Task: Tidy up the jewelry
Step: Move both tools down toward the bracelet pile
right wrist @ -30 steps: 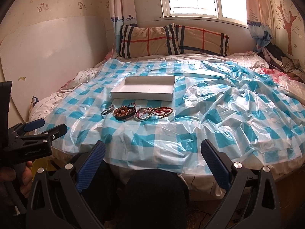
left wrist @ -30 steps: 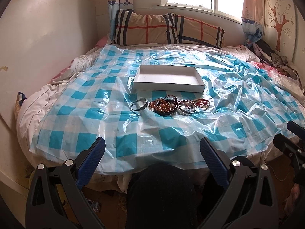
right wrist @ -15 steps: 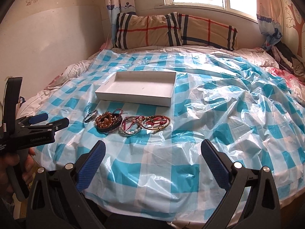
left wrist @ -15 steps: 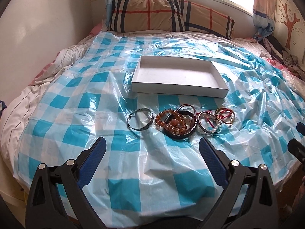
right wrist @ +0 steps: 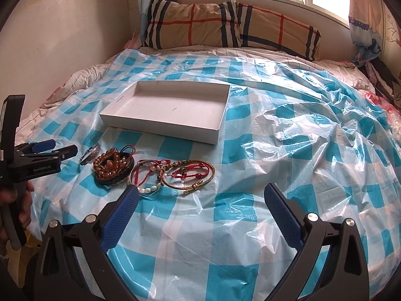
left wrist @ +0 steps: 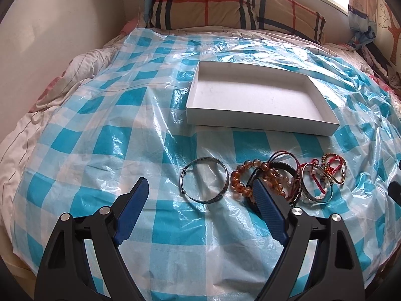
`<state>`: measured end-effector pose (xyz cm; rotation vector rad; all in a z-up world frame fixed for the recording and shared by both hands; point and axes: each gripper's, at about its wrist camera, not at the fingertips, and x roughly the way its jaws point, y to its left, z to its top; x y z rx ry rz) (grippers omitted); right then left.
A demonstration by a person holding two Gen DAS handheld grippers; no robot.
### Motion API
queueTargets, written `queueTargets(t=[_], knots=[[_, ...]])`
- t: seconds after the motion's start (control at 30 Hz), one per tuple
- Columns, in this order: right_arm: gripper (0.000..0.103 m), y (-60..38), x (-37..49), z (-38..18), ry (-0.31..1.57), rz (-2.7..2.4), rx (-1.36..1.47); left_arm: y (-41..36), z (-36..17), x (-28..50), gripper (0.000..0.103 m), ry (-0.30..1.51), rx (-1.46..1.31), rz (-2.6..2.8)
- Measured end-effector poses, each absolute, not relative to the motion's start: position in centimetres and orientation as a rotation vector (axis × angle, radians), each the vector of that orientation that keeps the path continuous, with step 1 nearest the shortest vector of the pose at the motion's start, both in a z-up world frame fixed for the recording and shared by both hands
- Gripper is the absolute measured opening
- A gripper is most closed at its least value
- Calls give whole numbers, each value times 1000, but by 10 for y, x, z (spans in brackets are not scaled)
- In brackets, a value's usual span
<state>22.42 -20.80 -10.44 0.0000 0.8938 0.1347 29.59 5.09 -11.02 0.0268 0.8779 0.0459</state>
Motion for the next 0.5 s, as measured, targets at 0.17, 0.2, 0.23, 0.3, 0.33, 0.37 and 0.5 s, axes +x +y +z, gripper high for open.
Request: queueTargets(t=[0.17, 0.2, 0.23, 0.3, 0.33, 0.37, 0.5], knots=[[96, -207, 235, -113, 906, 128, -23, 58, -114, 309, 81, 874, 40, 84], [96, -207, 236, -114, 907, 127, -25, 59, -115, 312, 81, 875, 48, 91], [96, -207, 238, -116, 910, 128, -26, 60, -117, 316, 81, 877, 56, 97], [96, -209, 242, -120, 915, 127, -25, 60, -123, 323, 81, 892, 79, 104], [96, -210, 244, -122, 919, 126, -24, 60, -126, 327, 81, 904, 86, 104], [96, -211, 245, -124, 922, 124, -22, 60, -131, 331, 81, 920, 93, 100], [96, -215, 250, -130, 931, 118, -18, 54, -142, 332, 67, 969, 95, 31]])
